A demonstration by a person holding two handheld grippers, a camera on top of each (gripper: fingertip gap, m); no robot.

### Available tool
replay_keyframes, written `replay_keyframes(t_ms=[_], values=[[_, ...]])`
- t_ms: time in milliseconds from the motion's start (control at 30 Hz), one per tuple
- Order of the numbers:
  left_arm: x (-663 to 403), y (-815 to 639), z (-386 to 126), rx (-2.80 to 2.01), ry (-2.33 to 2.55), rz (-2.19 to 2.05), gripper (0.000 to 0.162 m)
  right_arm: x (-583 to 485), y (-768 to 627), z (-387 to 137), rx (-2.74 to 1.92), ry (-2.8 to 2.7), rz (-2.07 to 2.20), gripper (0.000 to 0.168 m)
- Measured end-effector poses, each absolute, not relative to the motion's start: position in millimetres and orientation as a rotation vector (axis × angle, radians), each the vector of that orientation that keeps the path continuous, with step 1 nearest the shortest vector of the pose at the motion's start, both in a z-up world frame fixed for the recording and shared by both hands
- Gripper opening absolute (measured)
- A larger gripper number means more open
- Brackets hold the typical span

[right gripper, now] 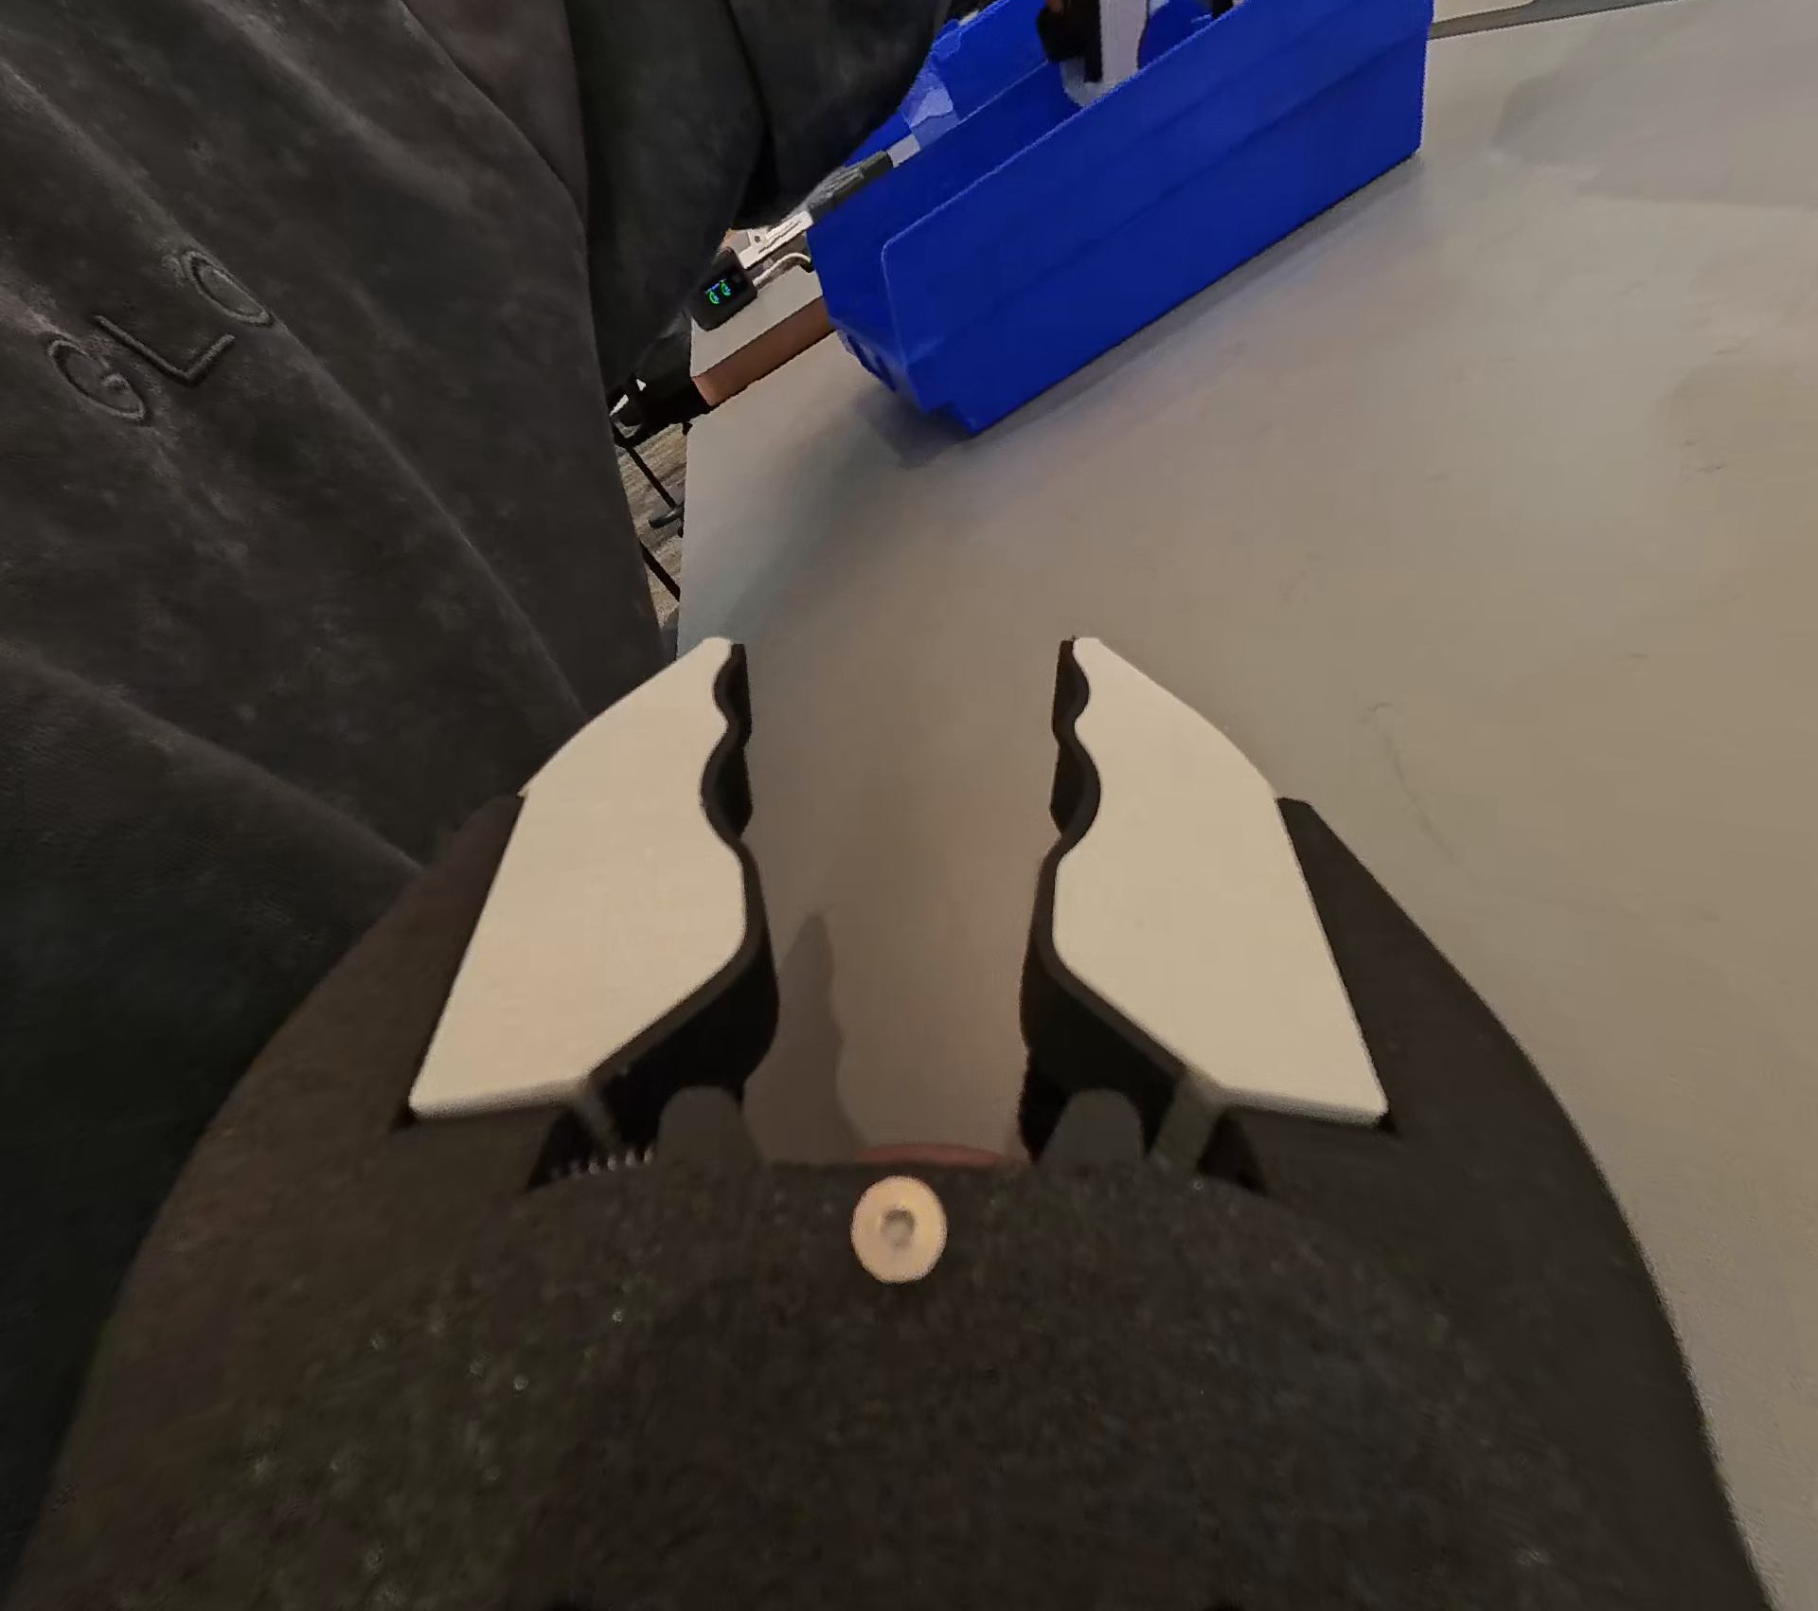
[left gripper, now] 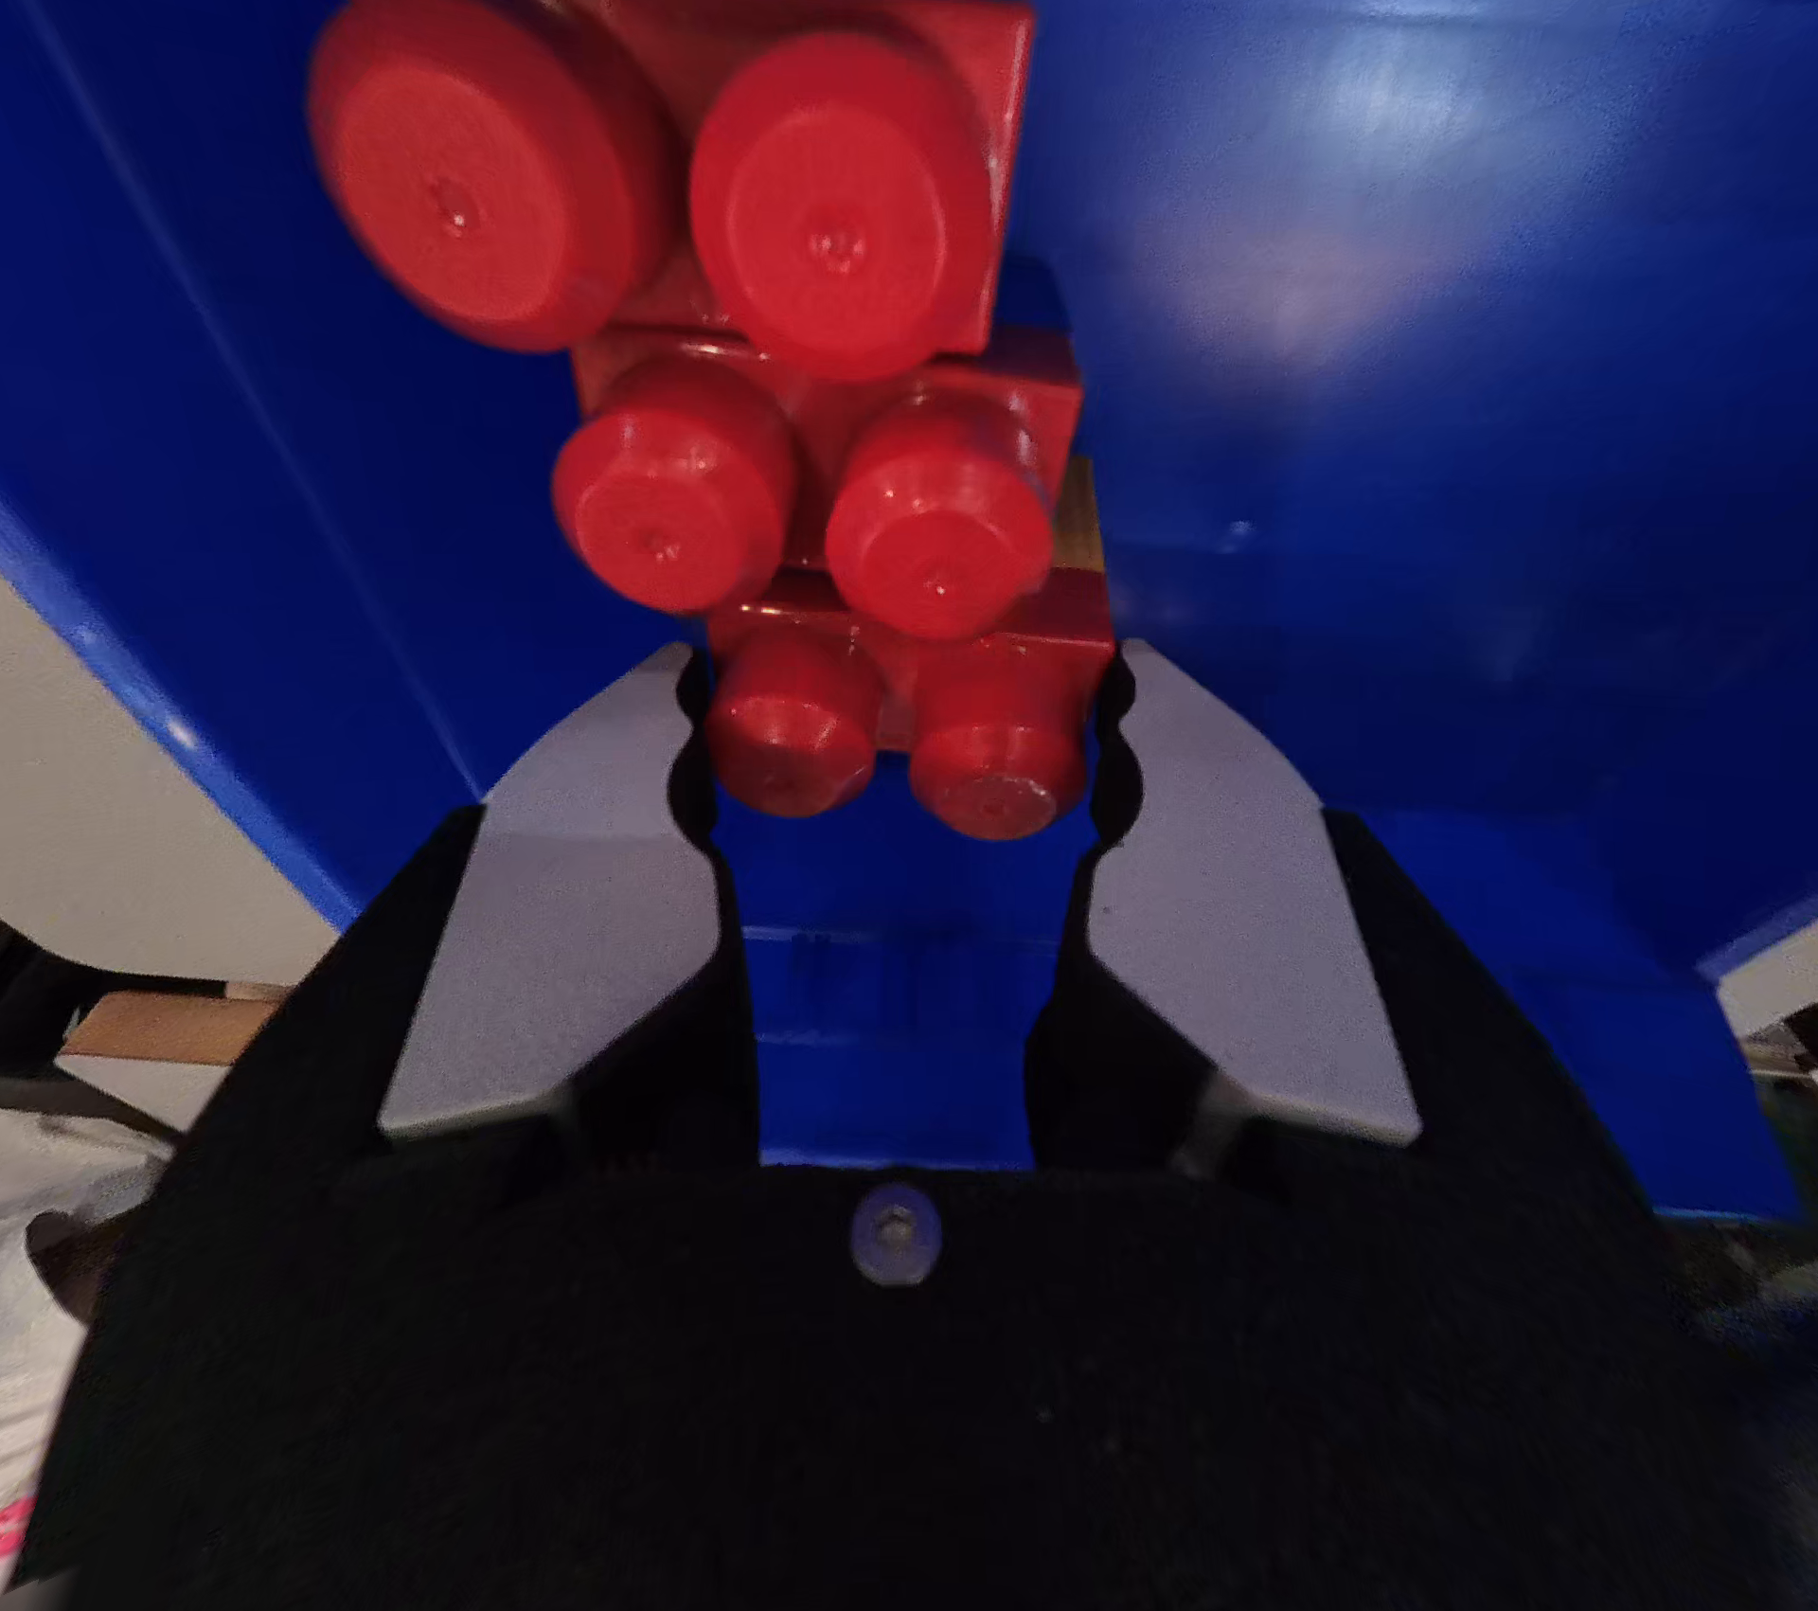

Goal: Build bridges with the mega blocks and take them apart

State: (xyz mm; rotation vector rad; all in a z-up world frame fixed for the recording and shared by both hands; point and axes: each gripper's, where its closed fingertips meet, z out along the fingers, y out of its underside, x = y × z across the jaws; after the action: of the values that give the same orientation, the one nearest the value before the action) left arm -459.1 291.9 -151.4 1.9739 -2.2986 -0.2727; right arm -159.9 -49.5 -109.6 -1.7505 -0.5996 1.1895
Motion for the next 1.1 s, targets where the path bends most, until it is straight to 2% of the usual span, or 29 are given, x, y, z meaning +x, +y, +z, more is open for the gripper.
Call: replay_keyframes(t_ms=[100, 267, 467, 700, 1000, 1033, 1067, 1100], values=[[-456.8, 285.4, -130.0, 1.981, -2.288, -0.286, 0.075, -160.2, -49.2, -104.9, -1.737, -0.601, 1.194, 0.059], [-435.1, 274.1, -52.4, 2.059, -2.318, -0.320, 0.074, -160.0, -48.3, -94.9, -1.714, -0.619, 1.194, 0.059], [-346.5, 232.6, 15.6, 2.123, -2.390, -0.188, 0.074, -149.2, -20.0, -80.3, -1.733, -0.704, 0.953, 0.068], [-227.8, 141.1, 6.7, 1.967, -2.523, -0.129, 0.075, -144.2, 45.8, -50.7, -1.654, -0.821, 0.606, 0.097], [-150.3, 59.8, -11.8, 1.783, -2.624, 0.041, 0.074, -160.7, 70.2, -39.4, -1.563, -0.836, 0.685, 0.103], [-146.1, 54.9, -15.7, 1.780, -2.620, 0.074, 0.074, -162.4, 68.8, -38.8, -1.561, -0.834, 0.697, 0.100], [-143.3, 52.6, -19.6, 1.775, -2.623, 0.083, 0.074, -162.5, 68.0, -41.1, -1.574, -0.837, 0.697, 0.088], [-141.7, 51.6, -23.0, 1.765, -2.631, 0.080, 0.074, -162.5, 67.1, -46.3, -1.601, -0.848, 0.697, 0.088]])
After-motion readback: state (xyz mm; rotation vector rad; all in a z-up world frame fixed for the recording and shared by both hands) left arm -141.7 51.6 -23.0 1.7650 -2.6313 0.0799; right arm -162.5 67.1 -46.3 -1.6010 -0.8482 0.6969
